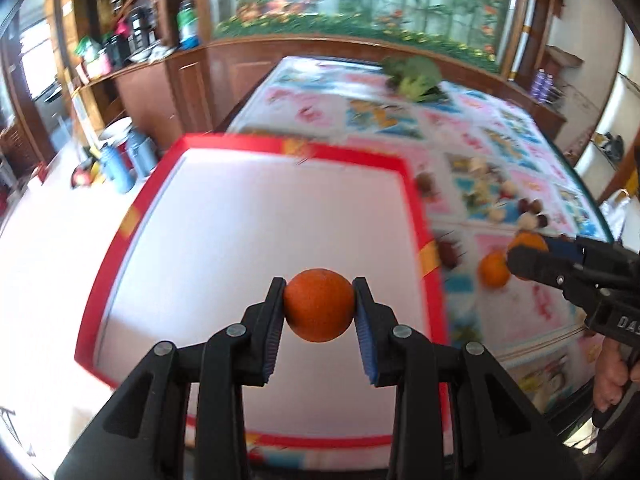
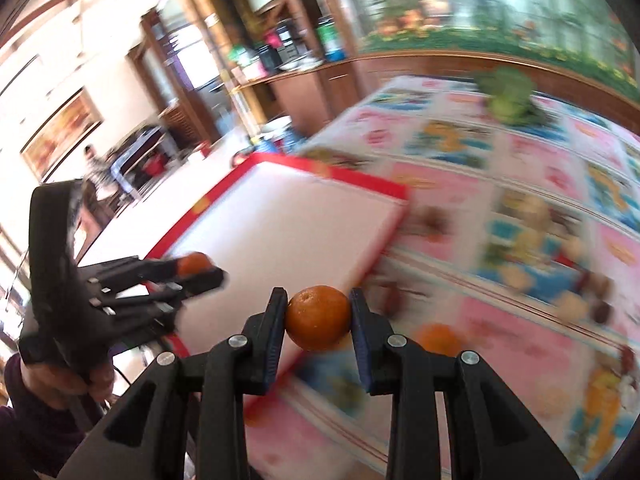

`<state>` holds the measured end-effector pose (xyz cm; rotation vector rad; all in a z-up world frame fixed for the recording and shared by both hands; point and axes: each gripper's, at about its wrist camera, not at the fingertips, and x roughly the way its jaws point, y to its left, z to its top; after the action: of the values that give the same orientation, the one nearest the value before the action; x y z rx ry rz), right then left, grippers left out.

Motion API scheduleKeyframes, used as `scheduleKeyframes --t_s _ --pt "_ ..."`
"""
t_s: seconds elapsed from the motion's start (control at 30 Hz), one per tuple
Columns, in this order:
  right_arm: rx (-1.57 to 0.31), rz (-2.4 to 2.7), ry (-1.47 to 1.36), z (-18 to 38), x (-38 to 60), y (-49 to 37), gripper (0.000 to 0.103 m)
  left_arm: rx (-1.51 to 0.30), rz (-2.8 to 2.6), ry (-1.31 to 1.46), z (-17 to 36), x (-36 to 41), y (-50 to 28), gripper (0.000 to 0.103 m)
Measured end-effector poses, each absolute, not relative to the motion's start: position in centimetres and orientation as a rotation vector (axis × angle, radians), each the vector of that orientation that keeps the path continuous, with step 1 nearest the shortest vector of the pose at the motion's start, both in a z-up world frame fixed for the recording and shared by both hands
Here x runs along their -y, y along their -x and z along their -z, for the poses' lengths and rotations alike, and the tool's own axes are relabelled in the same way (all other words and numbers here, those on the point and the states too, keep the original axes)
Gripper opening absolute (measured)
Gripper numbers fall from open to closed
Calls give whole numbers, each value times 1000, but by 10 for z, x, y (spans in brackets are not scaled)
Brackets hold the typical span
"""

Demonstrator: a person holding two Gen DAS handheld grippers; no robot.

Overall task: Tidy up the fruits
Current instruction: 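Carry the tangerine over the red-rimmed tray and open the left tool while the right tool releases its tangerine there, then move the right tool to a brown kiwi while the left tool approaches a tangerine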

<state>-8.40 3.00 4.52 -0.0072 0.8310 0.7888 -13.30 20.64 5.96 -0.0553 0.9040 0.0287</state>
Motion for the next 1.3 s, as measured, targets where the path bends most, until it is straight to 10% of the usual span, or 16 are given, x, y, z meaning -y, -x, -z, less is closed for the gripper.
scheduleKeyframes --t_s 0.47,0.63,1.3 --pt "-963 -762 88 -3 -95 85 32 -965 -95 79 -26 -238 154 36" --pt "-933 -760 76 -7 -86 90 40 -930 -160 45 -33 -236 160 74" --pt "-735 -400 -108 -29 153 140 50 -854 60 -36 -68 -142 182 80"
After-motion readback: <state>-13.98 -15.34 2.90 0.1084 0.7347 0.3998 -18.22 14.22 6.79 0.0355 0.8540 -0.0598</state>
